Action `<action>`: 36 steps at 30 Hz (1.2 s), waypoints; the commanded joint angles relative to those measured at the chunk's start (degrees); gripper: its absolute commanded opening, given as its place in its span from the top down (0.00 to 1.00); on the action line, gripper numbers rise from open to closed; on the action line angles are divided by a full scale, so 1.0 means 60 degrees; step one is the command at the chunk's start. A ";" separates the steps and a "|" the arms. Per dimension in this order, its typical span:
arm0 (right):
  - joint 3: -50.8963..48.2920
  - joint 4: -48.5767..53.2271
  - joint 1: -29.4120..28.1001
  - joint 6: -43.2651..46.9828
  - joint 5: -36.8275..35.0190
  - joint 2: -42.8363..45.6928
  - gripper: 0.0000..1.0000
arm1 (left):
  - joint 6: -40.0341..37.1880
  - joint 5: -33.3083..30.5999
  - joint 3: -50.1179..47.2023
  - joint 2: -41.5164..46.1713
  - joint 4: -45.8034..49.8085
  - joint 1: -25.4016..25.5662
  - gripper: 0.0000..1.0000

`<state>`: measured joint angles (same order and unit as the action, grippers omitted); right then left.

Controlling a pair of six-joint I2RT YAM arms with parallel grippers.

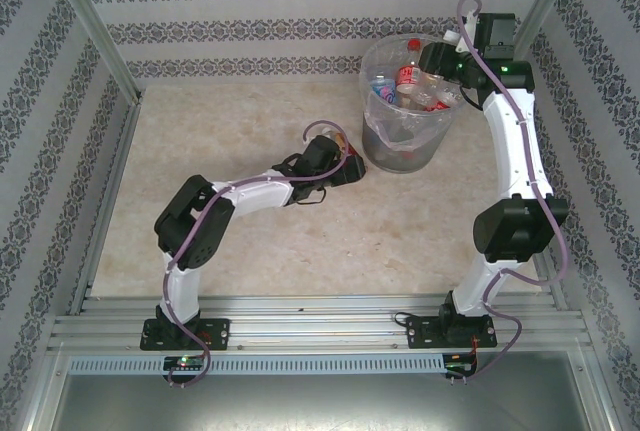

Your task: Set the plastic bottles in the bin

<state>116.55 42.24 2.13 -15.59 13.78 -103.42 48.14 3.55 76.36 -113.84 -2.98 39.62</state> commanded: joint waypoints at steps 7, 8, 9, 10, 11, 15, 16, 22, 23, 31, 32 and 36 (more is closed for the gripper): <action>0.0259 0.0268 0.0040 0.0385 -0.0395 0.0409 0.07 | 0.0308 -0.0369 0.0514 -0.0614 0.0295 -0.0143 0.00; 0.0213 0.0262 0.0040 0.0412 -0.0408 0.0504 0.04 | 0.0326 -0.0386 0.0538 -0.0689 0.0240 -0.0157 0.00; 0.0146 0.0266 0.0033 0.0424 -0.0425 0.0634 0.02 | 0.0352 -0.0391 0.0559 -0.0759 0.0167 -0.0169 0.00; 0.0072 0.0258 0.0033 0.0456 -0.0440 0.0753 0.02 | 0.0376 -0.0411 0.0595 -0.0813 0.0109 -0.0172 0.00; -0.0070 0.0240 0.0040 0.0451 -0.0473 0.0933 0.02 | 0.0398 -0.0415 0.0631 -0.0898 0.0024 -0.0186 0.00; -0.1194 -0.0027 0.0040 0.0438 -0.0455 0.1983 0.02 | 0.0442 -0.0402 0.0868 -0.1248 -0.0283 -0.0241 0.00; -0.1547 -0.0137 0.0026 0.0419 -0.0442 0.2263 0.02 | 0.0458 -0.0389 0.0941 -0.1321 -0.0309 -0.0245 0.00; -0.3335 -0.0477 -0.0062 0.0346 -0.0451 0.3949 0.02 | 0.0736 -0.0243 0.1310 -0.1846 -0.0818 -0.0304 0.00; -0.3519 -0.0451 -0.0076 0.0332 -0.0444 0.4184 0.02 | 0.0728 -0.0239 0.1383 -0.1928 -0.0832 -0.0313 0.00; -0.4737 -0.0396 -0.0446 0.0219 -0.0364 0.5425 0.02 | 0.0750 -0.0225 0.1679 -0.2288 -0.1276 -0.0406 0.00; -0.4899 -0.0376 -0.0529 0.0203 -0.0391 0.5546 0.02 | 0.0682 -0.0267 0.1726 -0.2309 -0.1252 -0.0432 0.00; -0.5488 -0.0362 -0.0888 0.0155 -0.0476 0.5938 0.02 | 0.0300 -0.0219 0.2193 -0.2529 -0.0783 -0.0549 0.00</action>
<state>85.71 40.47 -1.87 -13.72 11.77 -69.80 51.66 2.42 86.91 -127.39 -8.34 37.58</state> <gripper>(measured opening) 0.981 0.999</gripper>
